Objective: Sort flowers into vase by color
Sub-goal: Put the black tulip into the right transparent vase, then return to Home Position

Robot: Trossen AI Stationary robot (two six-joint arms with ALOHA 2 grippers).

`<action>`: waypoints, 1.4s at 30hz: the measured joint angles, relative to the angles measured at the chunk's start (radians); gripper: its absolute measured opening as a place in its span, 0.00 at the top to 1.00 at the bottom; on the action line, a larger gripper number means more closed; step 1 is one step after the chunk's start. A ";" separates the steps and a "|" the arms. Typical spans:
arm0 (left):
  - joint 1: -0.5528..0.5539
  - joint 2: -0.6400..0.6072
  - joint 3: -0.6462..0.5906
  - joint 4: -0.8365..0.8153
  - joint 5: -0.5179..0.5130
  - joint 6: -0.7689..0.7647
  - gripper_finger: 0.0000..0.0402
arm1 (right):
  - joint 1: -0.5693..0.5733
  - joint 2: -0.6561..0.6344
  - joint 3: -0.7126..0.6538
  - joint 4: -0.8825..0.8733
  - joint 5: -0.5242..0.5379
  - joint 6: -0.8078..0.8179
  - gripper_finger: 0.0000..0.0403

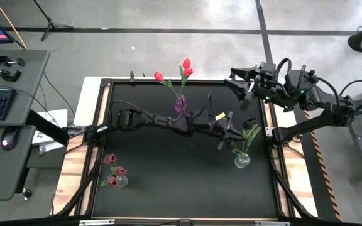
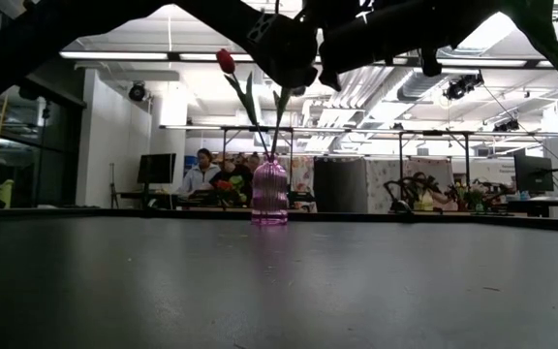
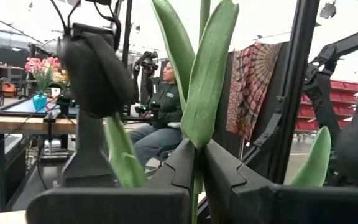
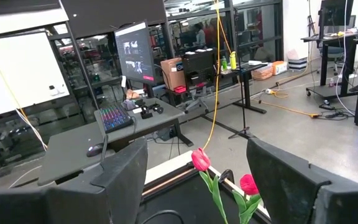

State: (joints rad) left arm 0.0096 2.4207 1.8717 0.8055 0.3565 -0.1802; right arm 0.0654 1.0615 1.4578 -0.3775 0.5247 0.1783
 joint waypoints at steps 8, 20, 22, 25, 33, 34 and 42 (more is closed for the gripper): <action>-0.005 0.000 0.000 -0.001 0.000 0.001 0.83 | 0.000 0.000 0.000 0.000 0.000 0.000 0.35; -0.004 0.000 0.000 0.008 0.008 -0.064 0.55 | 0.000 0.000 0.000 0.000 0.000 0.033 0.35; -0.003 -0.009 -0.001 0.004 0.021 -0.076 0.53 | 0.000 0.000 0.000 0.000 0.000 0.038 0.35; -0.002 -0.030 -0.001 0.007 0.024 -0.073 0.51 | 0.000 0.000 0.000 0.000 -0.001 0.050 0.35; 0.017 -0.094 -0.001 0.000 0.067 -0.075 0.47 | 0.000 0.000 0.000 0.000 -0.001 0.050 0.35; 0.019 -0.103 -0.001 -0.002 0.080 -0.081 0.47 | 0.000 0.000 0.000 0.000 -0.001 0.050 0.35; 0.049 -0.182 -0.001 -0.011 0.094 -0.099 0.47 | 0.000 0.000 0.000 0.000 -0.001 0.049 0.35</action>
State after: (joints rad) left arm 0.0588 2.2389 1.8706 0.7947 0.4508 -0.2791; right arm 0.0658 1.0615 1.4578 -0.3771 0.5240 0.2276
